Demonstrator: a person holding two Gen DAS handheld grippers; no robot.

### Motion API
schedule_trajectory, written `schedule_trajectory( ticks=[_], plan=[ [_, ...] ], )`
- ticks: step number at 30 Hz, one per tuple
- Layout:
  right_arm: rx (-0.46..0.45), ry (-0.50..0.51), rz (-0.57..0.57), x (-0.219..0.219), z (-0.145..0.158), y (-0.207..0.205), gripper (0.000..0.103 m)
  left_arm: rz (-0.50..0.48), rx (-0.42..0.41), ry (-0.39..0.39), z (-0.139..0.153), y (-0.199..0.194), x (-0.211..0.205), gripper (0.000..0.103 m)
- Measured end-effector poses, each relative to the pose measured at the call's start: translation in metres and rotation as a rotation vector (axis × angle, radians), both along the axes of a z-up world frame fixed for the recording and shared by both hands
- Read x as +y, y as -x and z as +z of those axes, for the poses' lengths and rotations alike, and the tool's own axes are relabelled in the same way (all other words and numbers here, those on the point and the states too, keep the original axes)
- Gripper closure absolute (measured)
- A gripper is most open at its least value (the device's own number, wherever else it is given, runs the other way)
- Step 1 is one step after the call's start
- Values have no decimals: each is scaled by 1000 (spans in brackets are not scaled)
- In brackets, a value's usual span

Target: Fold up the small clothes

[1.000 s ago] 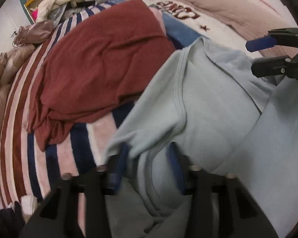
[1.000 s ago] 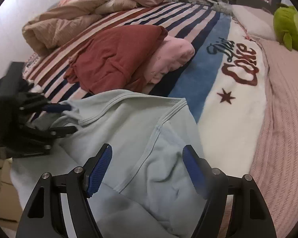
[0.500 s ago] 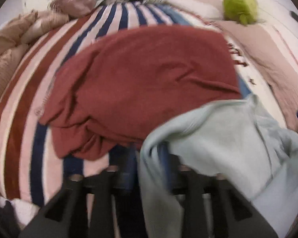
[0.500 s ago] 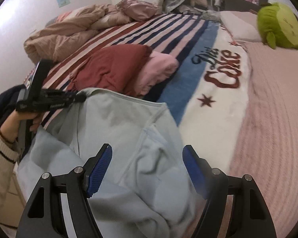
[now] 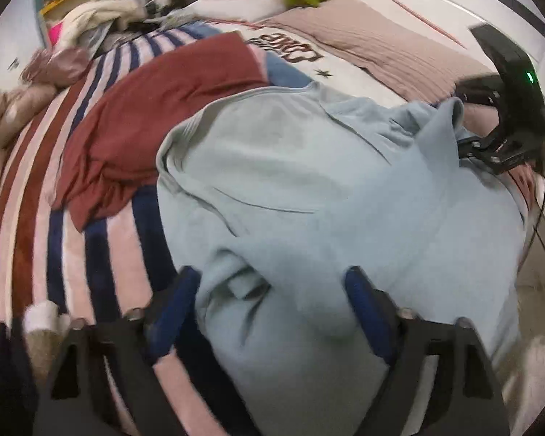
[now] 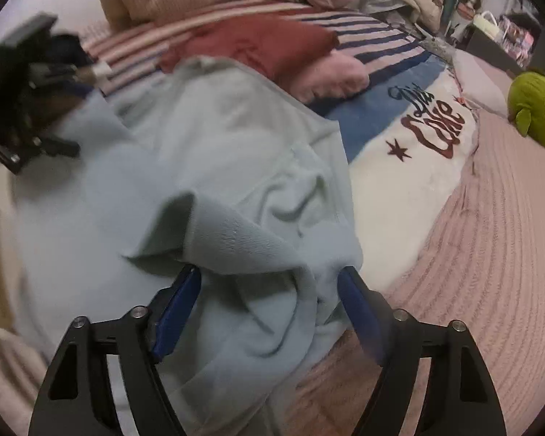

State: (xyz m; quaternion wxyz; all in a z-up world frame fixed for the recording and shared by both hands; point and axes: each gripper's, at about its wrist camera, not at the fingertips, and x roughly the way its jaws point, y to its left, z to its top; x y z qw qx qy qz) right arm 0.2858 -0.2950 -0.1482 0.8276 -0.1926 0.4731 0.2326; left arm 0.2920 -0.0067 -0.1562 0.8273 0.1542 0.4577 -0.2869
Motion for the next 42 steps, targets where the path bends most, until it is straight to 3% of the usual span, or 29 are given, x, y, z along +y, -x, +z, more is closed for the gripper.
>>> schedule_trajectory(
  ticks=[1,2,7,10,12,15,17,18,19,20,25,28,29,30,31,33,35,37,38,40,42],
  plan=[
    [-12,-12,-22,-2,0,-2,76,17,-10,5,0,-3,-2,75],
    [-25,-36,-42,-4,3,-4,85,41,-20,3,0,-7,-3,88],
    [-102,-141,-125,-16,37,-13,96,199,-63,163,31,-32,19,91],
    [-94,-207,-188,-26,52,-36,98,319,-85,249,45,-57,36,91],
    [-102,-223,-238,-30,54,-54,98,370,-48,289,40,-82,40,89],
    [-36,-226,-299,-30,37,-82,98,461,56,232,9,-119,32,73],
    [-13,-169,-334,-27,20,-95,98,522,68,162,-7,-131,28,66],
    [16,-153,-370,-29,11,-101,97,557,73,143,-11,-135,29,55],
    [41,-146,-399,-32,5,-105,95,578,74,146,-11,-133,33,47],
    [33,-139,-405,-33,4,-104,89,584,67,159,-8,-129,36,46],
    [-101,-120,-366,-37,43,-69,68,490,-76,201,37,-86,43,34],
    [-42,-301,-235,-30,57,-45,65,267,0,254,42,-67,20,38],
    [26,-356,-187,-24,52,-38,68,199,40,241,34,-62,8,42],
    [77,-368,-161,-19,45,-34,69,171,80,228,27,-58,-1,55],
    [127,-357,-141,-11,35,-30,70,158,127,217,16,-59,-8,65],
    [185,-293,-129,2,14,-21,70,180,174,177,-3,-66,-17,72],
    [169,-181,-179,0,0,-20,73,258,121,134,-8,-75,-14,72],
    [103,-70,-269,-16,2,-25,76,428,7,95,2,-92,6,71],
    [73,-18,-307,-24,4,-29,79,529,-45,103,10,-97,23,69],
    [13,84,-386,-44,11,-30,79,640,-95,147,22,-99,46,61],
    [-22,112,-410,-62,21,-26,77,677,-92,162,29,-98,59,58]
  ],
)
